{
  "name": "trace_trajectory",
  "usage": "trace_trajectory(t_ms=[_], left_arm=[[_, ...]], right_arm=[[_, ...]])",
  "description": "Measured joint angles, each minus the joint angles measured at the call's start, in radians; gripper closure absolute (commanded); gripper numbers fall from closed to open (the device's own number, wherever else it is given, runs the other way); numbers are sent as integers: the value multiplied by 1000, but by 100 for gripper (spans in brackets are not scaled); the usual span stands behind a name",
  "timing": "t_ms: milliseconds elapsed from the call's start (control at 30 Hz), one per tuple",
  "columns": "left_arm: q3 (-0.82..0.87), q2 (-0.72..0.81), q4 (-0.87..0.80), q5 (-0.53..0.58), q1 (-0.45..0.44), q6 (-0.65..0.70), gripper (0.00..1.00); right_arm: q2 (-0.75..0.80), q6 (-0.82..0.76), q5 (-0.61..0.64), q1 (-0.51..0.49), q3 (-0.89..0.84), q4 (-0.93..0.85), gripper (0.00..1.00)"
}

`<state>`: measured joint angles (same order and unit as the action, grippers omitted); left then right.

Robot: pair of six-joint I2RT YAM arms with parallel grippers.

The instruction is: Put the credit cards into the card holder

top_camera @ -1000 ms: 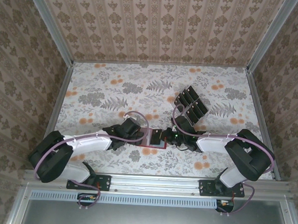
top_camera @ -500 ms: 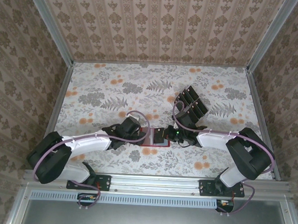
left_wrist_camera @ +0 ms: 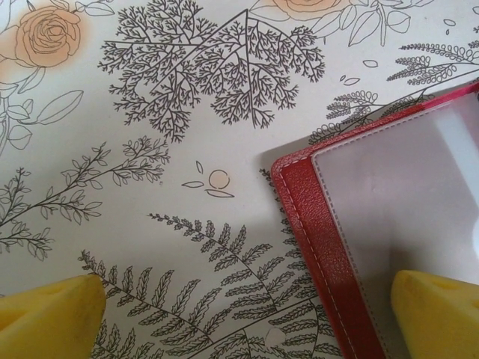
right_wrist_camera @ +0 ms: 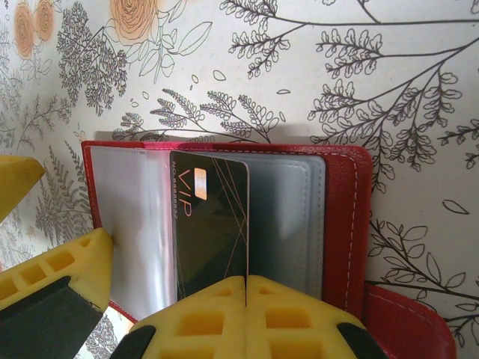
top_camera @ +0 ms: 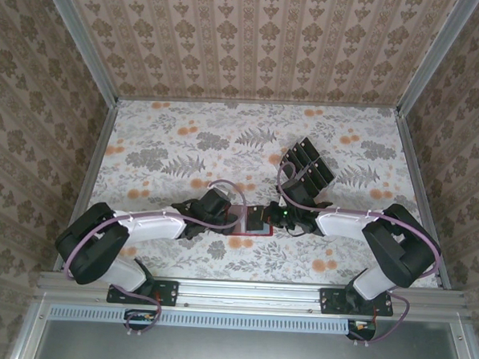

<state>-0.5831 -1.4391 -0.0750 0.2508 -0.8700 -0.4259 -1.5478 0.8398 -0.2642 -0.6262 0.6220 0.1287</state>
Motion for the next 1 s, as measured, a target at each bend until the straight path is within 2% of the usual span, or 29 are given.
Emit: trace_trajectory(t_ms=[533,1000], left_arm=[[2,0,-3,31,0,-27,0],[7,0,2,32,0,-34,0]], right_arm=[[105,31,-37,8,0,3,100],[74,116,-72,3,-2,133,100]])
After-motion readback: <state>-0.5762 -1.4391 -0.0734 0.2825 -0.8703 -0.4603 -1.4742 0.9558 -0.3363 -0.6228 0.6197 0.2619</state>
